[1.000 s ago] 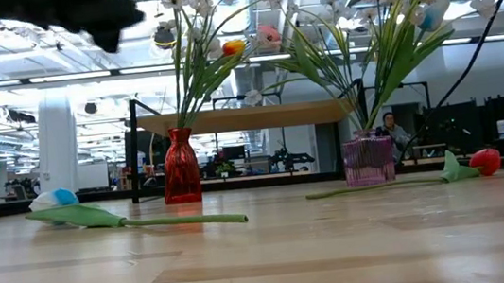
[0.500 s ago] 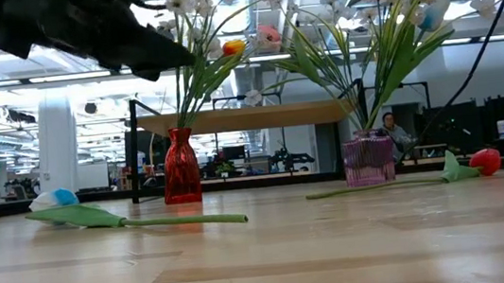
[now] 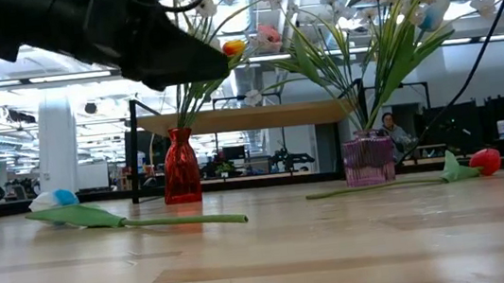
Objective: Pick and place flowers into a vace then onto a shelf
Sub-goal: Put the red tulip into the red vase
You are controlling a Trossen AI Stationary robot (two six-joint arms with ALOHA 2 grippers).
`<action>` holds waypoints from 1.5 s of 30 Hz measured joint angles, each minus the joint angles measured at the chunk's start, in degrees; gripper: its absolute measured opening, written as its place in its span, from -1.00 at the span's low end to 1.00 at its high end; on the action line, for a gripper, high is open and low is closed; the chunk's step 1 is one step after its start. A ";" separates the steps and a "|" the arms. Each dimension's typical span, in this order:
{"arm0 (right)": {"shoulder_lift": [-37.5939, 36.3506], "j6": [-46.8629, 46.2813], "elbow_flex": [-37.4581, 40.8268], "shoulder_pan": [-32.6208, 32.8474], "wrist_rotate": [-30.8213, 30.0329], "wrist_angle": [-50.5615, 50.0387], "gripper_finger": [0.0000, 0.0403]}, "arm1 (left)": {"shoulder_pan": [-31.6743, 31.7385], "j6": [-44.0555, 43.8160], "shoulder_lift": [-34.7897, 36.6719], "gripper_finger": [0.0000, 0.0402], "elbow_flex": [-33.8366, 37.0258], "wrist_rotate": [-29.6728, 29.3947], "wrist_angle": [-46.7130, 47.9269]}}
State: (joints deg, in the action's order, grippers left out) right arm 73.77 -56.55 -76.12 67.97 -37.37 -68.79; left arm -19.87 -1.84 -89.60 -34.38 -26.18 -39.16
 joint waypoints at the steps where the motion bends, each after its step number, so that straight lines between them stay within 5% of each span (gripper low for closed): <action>1: -0.06 0.02 0.00 0.46 0.15 0.00 -0.86 | -0.90 -0.22 -1.80 -0.16 -1.48 -1.65 0.11; 6: -0.03 -0.64 0.00 2.58 2.79 0.00 -0.90 | -4.08 -0.80 -9.81 -0.15 -9.49 -12.72 1.55; 12: -0.01 -1.92 0.00 5.31 5.62 0.37 -0.93 | -3.87 -5.23 -15.93 -0.15 -17.62 -16.87 5.39; 19: -0.01 -1.96 0.00 6.31 11.10 0.49 -0.94 | -0.76 -16.83 -22.05 -0.15 -25.28 -11.96 13.58; 25: -0.01 -1.49 0.00 6.47 16.04 0.50 -0.94 | 1.15 -17.89 -29.09 -0.15 -32.85 -9.40 16.61; 33: 0.01 -1.50 0.00 11.20 16.72 0.52 -0.93 | 4.13 -22.16 -36.20 -0.15 -42.70 -14.76 33.81; 45: 0.03 -1.95 0.00 15.71 16.27 0.76 -0.95 | 7.34 -26.81 -37.16 -0.16 -44.72 -4.43 40.27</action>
State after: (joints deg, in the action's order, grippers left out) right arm 73.80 -58.50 -76.12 83.68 -21.10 -68.03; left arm -12.53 -28.65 -126.76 -79.10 -30.61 1.11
